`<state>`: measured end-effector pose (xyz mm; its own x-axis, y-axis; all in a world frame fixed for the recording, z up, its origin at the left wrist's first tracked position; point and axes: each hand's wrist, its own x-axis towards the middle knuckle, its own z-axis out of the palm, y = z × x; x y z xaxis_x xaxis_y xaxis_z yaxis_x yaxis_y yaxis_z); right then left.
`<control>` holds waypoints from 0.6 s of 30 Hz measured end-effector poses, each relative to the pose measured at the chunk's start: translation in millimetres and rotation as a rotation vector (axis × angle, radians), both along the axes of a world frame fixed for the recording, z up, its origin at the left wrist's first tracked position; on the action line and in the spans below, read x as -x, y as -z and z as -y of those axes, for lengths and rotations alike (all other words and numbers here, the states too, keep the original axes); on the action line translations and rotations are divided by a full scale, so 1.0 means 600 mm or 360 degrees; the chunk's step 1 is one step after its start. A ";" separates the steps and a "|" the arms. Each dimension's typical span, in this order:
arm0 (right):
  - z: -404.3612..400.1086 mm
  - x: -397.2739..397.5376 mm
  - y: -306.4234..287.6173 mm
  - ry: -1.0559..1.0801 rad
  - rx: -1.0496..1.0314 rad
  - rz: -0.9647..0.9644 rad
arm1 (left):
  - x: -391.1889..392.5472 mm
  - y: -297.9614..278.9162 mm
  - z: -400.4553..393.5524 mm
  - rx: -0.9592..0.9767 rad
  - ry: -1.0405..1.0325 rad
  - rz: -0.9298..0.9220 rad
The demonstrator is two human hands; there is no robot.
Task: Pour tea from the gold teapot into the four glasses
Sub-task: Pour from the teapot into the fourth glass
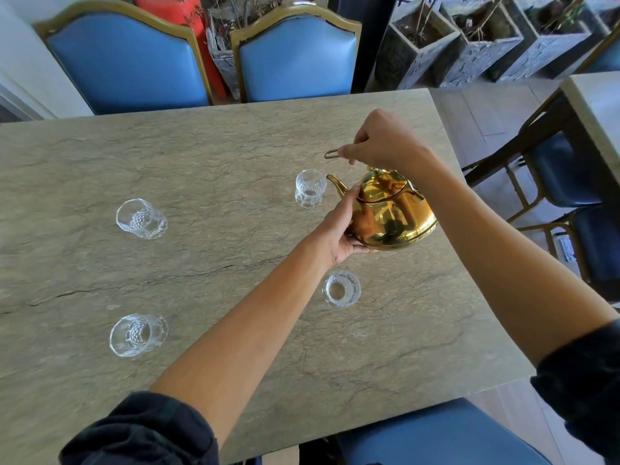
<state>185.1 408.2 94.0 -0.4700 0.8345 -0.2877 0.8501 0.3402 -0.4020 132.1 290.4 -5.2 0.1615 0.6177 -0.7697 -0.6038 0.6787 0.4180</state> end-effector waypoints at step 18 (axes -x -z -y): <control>0.019 -0.049 0.102 0.0233 0.0068 -0.0209 | 0.007 0.082 -0.010 0.0082 -0.0052 -0.0202</control>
